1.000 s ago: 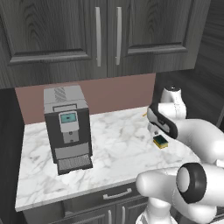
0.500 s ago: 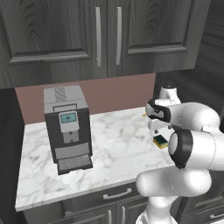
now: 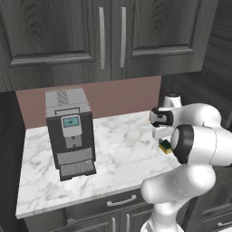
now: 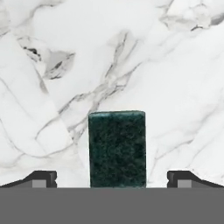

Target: Place the sponge inside the microwave to prepare for sanitizing.

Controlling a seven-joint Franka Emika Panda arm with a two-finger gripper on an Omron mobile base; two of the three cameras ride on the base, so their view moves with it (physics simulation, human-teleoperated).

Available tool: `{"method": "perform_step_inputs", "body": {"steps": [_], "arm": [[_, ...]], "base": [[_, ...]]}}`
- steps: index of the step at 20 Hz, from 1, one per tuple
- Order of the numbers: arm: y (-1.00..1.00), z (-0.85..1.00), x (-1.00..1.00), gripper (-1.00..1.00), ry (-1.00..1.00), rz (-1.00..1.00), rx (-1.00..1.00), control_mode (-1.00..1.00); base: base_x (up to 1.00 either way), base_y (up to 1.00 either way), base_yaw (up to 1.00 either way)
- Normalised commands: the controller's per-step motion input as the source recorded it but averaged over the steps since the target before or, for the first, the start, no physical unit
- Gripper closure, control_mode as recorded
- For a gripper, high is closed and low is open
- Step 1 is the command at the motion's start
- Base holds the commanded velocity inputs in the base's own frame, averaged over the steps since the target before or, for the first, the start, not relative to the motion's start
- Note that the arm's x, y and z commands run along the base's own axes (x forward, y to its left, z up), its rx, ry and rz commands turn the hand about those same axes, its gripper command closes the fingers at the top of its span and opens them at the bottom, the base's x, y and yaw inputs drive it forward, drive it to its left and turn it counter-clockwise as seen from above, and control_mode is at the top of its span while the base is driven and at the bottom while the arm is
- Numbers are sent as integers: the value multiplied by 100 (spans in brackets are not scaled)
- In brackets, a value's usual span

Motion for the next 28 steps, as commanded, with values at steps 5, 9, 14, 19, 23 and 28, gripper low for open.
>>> {"method": "perform_step_inputs", "body": {"steps": [5, 9, 14, 19, 23, 28], "arm": [[0, -43, 0, -100, 0, 1, 0, -100], [-8, -37, 0, -100, 0, 0, 0, -100], [-11, -30, 0, -100, 0, 0, 0, -100], [-1, -15, 0, -100, 0, 0, 2, -100], [0, -6, 0, 100, 0, 0, 0, -100], [1, 0, 0, 100, 0, 0, 0, -100]], "base": [[0, 0, 0], [0, 0, 0], [0, 0, 0], [0, 0, 0], [0, 0, 0], [0, 0, 0]]}}
